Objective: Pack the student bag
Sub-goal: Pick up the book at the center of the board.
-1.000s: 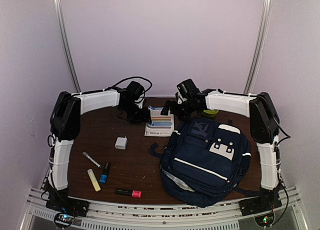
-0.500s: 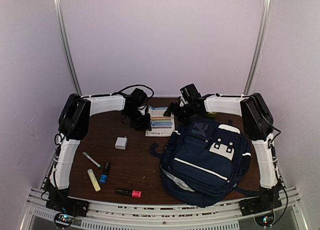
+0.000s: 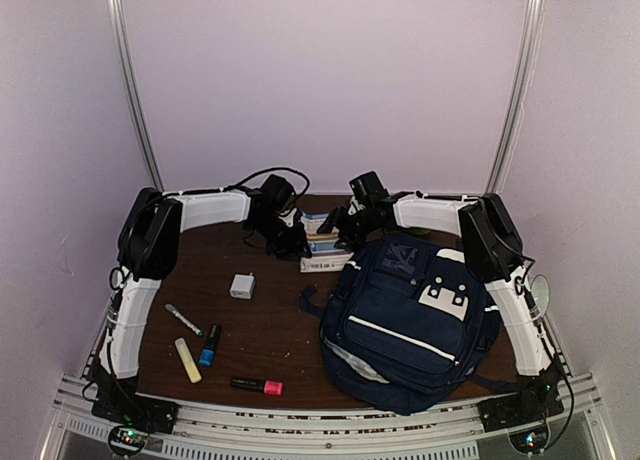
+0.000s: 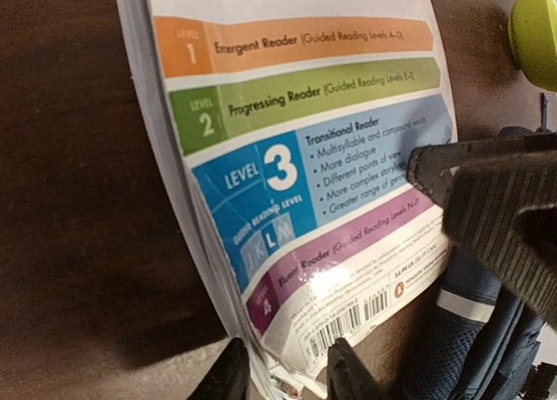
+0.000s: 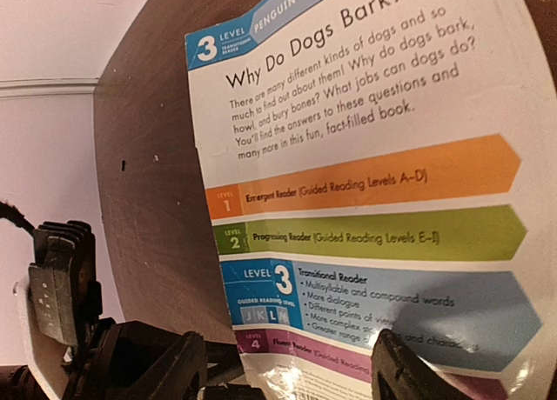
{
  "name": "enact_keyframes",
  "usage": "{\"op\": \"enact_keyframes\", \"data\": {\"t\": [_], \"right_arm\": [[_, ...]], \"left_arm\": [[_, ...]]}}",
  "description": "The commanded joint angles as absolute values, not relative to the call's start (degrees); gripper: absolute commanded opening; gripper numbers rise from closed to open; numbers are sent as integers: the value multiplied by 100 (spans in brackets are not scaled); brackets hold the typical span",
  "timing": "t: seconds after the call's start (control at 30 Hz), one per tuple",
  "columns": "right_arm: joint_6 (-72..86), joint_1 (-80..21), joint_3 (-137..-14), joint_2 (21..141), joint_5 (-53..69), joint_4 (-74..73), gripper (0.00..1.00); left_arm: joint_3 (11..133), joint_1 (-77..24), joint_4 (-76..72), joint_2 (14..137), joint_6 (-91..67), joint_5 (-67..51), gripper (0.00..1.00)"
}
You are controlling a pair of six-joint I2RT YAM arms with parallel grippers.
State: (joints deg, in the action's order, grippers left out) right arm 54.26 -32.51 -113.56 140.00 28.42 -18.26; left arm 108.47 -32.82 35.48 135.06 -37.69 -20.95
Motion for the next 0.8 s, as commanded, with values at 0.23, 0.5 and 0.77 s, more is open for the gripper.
{"op": "enact_keyframes", "data": {"t": [0.23, 0.5, 0.77], "right_arm": [[5388, -3246, -11149, 13978, 3341, -1549, 65], [5586, -3243, -10910, 13966, 3575, -1152, 54], [5462, -3267, -10902, 13944, 3657, -1277, 24]], "left_arm": [[10565, -3074, 1879, 13741, -4012, -3895, 31], [10968, -3042, 1977, 13912, -4124, -3777, 28], [11145, -3041, 2063, 14042, -4109, -3788, 7]]}}
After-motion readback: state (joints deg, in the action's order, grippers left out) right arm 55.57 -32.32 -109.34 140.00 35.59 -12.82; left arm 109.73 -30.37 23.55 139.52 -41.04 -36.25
